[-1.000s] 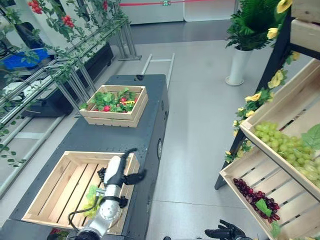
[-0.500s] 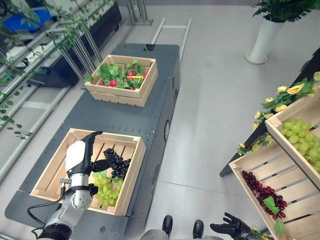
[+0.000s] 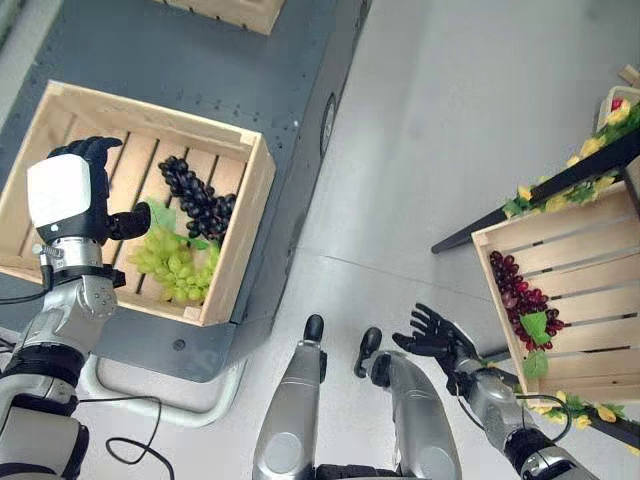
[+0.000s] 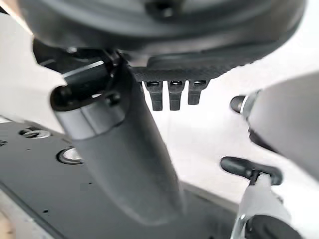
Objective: Pick up the fruits from the basket on one side to the basket on the other side
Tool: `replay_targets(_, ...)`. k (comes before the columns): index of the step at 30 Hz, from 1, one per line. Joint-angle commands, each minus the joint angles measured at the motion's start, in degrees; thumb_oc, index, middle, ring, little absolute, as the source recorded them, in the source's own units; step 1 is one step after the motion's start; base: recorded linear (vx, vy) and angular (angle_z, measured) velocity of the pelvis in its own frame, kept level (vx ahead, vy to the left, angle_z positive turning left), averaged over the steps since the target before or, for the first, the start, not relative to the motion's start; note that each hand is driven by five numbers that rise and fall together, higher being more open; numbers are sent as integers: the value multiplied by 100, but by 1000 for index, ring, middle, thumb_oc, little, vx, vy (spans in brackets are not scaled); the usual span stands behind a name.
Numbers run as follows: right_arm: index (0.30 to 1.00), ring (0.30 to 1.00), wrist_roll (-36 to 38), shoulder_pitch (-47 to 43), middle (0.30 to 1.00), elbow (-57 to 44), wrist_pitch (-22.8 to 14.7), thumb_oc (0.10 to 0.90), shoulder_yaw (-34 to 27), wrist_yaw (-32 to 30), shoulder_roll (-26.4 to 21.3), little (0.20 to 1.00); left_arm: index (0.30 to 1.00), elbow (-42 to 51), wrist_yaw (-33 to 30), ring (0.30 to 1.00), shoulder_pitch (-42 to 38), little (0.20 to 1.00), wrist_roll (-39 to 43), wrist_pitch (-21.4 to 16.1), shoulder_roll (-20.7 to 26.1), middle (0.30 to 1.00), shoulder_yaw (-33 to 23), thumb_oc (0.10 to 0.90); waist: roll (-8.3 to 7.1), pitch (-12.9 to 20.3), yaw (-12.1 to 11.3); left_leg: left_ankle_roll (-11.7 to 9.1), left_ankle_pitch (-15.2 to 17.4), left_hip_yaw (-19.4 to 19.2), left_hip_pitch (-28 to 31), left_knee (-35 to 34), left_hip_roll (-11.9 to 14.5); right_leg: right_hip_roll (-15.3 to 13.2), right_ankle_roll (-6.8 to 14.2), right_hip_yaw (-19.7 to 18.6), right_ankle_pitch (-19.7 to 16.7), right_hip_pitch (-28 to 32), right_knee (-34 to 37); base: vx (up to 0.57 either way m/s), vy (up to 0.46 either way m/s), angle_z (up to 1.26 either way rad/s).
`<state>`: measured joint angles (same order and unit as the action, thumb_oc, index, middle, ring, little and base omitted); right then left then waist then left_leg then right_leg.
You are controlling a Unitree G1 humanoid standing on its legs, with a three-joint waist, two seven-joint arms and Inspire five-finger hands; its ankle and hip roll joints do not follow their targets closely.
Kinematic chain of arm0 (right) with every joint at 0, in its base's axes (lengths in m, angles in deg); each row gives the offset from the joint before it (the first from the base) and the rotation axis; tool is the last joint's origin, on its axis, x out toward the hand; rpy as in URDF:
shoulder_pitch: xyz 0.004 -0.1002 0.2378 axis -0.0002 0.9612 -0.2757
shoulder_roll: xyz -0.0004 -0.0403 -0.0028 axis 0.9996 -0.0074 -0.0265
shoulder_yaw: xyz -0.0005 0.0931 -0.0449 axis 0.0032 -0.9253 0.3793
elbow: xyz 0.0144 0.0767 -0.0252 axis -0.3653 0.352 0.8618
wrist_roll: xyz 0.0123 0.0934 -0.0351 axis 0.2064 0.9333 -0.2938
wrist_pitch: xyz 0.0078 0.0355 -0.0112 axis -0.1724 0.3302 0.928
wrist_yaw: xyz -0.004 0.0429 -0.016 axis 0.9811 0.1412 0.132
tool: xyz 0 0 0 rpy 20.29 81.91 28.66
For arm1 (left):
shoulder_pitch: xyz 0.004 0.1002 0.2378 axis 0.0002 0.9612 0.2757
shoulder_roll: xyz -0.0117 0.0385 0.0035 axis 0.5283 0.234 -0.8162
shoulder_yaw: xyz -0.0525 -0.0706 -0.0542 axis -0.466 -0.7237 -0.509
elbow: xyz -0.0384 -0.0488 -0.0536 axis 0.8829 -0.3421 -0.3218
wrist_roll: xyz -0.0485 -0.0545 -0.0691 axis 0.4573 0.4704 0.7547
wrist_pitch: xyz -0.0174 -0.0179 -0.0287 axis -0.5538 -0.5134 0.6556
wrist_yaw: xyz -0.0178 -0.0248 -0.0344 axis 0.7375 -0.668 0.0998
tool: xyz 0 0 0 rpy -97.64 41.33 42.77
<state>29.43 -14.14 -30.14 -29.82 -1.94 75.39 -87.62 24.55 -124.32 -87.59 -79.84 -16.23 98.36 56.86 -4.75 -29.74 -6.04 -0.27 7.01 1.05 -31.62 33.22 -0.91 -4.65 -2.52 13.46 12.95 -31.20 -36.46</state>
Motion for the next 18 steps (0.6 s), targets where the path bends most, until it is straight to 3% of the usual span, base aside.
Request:
replay_targets(1,900,900,246,416,900,-468,-253,800,16,418,-423,900,900,96,102,900,-124,900,-241,187,790,900,-343,800,2,157,63,217,2,-380,-390,331,14,-144,52,113,-214,74,-184,-58,91,-10)
replay_targets(6,900,900,84,339,900,-459,-208,800,111,317,-526,900,900,-58,302,900,-192,900,-404,102,1013,900,-228,800,27,13,64,234,20,-414,-588,478,62,-128,28,80,-164,-122,-389,-24,49,-9)
replay_targets(12,900,900,102,242,900,-94,-234,800,108,285,-679,900,900,80,716,900,-439,900,-809,-315,1444,900,339,800,100,-6,19,210,3,-346,-752,511,23,-113,22,87,-146,-231,-418,21,2,5)
replay_targets(18,900,900,97,253,900,236,-326,800,11,275,-725,900,900,519,1246,900,-375,900,-988,-318,1858,900,699,800,136,-6,-50,183,-18,-278,-807,479,-17,-120,60,154,-189,-203,-318,30,-25,5)
